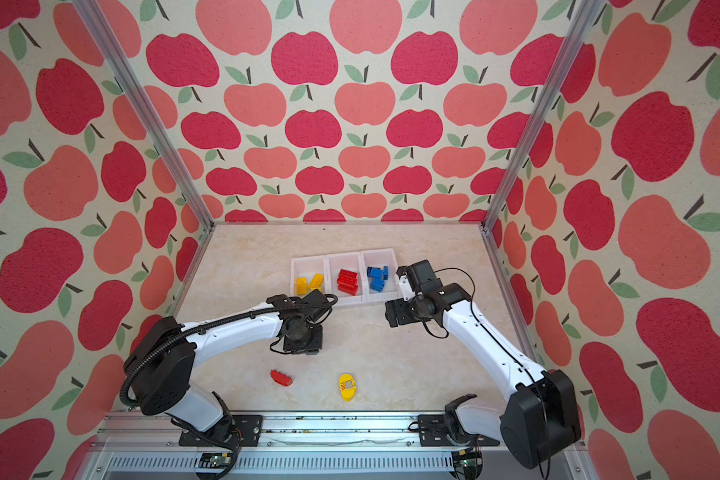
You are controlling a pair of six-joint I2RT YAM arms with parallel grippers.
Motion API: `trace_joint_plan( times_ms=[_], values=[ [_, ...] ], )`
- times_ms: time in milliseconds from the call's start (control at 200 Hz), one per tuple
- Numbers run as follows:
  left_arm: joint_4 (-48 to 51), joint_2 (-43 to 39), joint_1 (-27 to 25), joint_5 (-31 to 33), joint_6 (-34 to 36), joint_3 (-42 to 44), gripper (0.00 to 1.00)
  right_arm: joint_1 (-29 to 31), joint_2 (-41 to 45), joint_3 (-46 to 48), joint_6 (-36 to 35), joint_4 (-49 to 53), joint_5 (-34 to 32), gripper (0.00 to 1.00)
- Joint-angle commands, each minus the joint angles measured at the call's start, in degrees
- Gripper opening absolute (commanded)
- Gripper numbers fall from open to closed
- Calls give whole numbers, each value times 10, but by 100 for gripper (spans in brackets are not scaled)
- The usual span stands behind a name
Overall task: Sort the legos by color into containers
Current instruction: 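Lift the blue 2x2 brick with the left gripper and carry it over the blue-brick bin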
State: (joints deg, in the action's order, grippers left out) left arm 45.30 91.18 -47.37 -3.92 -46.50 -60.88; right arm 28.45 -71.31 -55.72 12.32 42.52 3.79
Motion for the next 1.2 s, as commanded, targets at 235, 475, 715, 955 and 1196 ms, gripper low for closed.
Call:
trace_joint_plan(
  times_ms=[235,475,715,955,1196],
  values=[
    [52,55,-1,27,81,-183,23,-19,39,63,56,-36,32,95],
    [54,143,10,7,129,-328,23,-32,66,93,74,-45,37,98],
    [53,247,18,-20,170,-480,22,-38,84,101,83,-46,37,99],
    [33,345,31,-41,186,-604,22,-40,96,102,92,-48,33,99],
    [23,428,47,-58,193,-707,23,-43,103,105,96,-47,31,99]
  ],
)
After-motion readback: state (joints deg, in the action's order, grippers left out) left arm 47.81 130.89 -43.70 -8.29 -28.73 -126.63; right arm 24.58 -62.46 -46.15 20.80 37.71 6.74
